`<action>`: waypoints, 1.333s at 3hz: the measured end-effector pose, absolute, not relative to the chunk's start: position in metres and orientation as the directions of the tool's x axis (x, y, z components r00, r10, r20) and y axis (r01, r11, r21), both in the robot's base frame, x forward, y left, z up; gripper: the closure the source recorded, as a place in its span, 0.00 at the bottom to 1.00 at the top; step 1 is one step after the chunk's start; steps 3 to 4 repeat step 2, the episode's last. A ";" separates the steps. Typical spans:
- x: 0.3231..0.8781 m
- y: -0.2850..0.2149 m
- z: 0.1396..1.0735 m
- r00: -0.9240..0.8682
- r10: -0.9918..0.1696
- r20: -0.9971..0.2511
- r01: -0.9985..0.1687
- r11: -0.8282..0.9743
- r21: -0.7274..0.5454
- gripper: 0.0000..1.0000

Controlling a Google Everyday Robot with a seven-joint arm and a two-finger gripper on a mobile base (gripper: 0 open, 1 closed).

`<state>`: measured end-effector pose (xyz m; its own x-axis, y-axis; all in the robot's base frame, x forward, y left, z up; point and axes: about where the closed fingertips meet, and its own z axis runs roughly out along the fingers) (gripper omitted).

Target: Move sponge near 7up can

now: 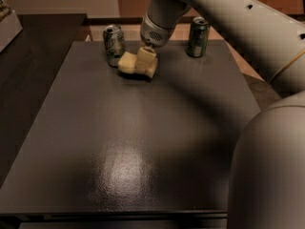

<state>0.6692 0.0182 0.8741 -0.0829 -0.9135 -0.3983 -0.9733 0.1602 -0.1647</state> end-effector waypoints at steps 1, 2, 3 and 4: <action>0.669 0.020 0.872 -0.082 -0.914 -0.397 -0.974 0.158 -0.162 0.00; 0.669 0.020 0.872 -0.082 -0.914 -0.397 -0.974 0.158 -0.162 0.00; 0.669 0.020 0.872 -0.082 -0.914 -0.397 -0.974 0.158 -0.162 0.00; 0.669 0.020 0.872 -0.082 -0.914 -0.397 -0.974 0.158 -0.162 0.00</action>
Offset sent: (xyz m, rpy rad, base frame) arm 0.0001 0.0012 -0.0018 -0.0009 0.0025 0.0022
